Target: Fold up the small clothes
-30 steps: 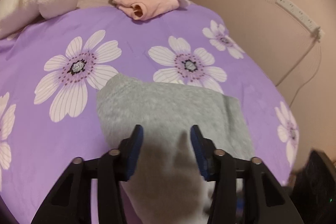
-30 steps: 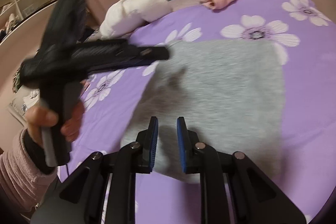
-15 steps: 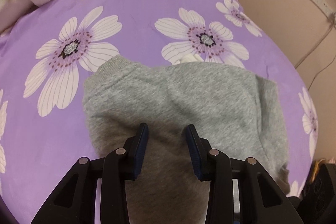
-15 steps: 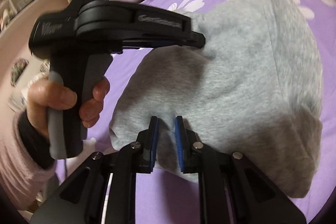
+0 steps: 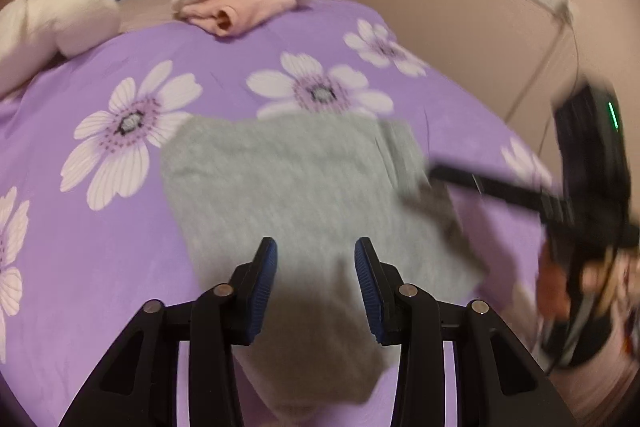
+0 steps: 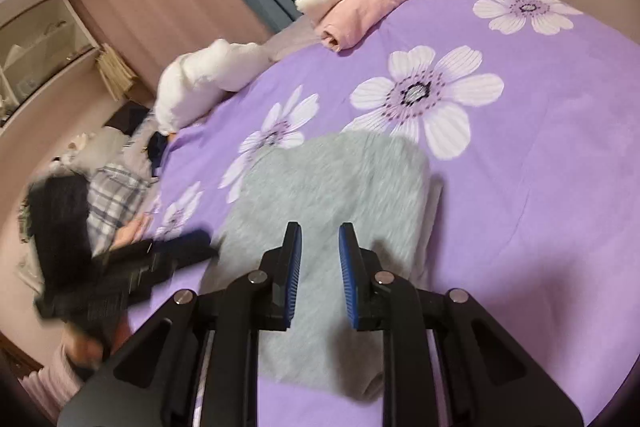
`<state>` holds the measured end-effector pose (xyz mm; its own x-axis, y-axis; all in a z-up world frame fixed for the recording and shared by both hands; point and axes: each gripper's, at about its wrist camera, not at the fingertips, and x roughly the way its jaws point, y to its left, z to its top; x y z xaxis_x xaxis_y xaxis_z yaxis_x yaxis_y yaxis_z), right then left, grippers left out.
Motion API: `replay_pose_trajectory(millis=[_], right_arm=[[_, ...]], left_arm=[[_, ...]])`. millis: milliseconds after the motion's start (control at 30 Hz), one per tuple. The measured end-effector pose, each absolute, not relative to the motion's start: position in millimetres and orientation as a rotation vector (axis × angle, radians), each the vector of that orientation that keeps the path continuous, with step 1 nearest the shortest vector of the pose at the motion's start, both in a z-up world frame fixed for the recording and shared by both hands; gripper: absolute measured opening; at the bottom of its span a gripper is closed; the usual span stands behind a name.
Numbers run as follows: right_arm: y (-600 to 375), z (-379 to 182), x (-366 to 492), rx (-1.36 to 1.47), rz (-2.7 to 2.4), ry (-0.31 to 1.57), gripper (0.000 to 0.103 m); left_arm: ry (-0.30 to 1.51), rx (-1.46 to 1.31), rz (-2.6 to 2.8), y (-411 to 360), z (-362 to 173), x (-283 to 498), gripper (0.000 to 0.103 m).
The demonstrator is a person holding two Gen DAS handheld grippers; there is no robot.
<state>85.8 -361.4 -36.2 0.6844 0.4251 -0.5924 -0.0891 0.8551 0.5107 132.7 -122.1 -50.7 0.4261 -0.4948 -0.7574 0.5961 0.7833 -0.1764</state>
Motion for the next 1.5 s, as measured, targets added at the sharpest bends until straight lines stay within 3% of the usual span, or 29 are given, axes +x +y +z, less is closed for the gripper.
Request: replay_pose_trajectory(millis=[333,433,467,667,1167,1267,1400,1500], right_arm=[[-381.1,-97.9,144.7,0.505,0.132,0.965,0.015],[-384.5,-86.9,133.0,0.526,0.137,0.929,0.016],[-383.9,-80.2,127.4,0.521,0.145,0.911,0.022],[-361.0,-31.7,80.0,0.401,0.278,0.793,0.022],[-351.1,-84.9,46.0,0.339,0.174,0.923,0.016],[-347.7,-75.9,39.1,0.352,0.172,0.903,0.018],[-343.5,-61.5,20.8,0.365,0.195,0.87,0.032],[-338.2,-55.4,9.5,0.349,0.195,0.863,0.035]], left_arm=[[0.908,0.089,-0.707,-98.9,-78.3,115.9,0.039],[0.914,0.092,-0.696,-102.0,-76.9,115.9,0.039],[0.911,0.1,-0.693,-103.3,-76.3,115.9,0.039],[0.921,0.083,-0.682,-102.9,-76.3,115.4,0.039],[0.924,0.049,-0.651,-100.8,-76.5,111.5,0.039],[0.93,0.022,-0.634,-98.0,-71.2,106.7,0.039],[0.928,0.009,-0.6,-91.8,-63.8,96.2,0.04],[0.945,-0.009,-0.571,-85.4,-62.3,91.4,0.052]])
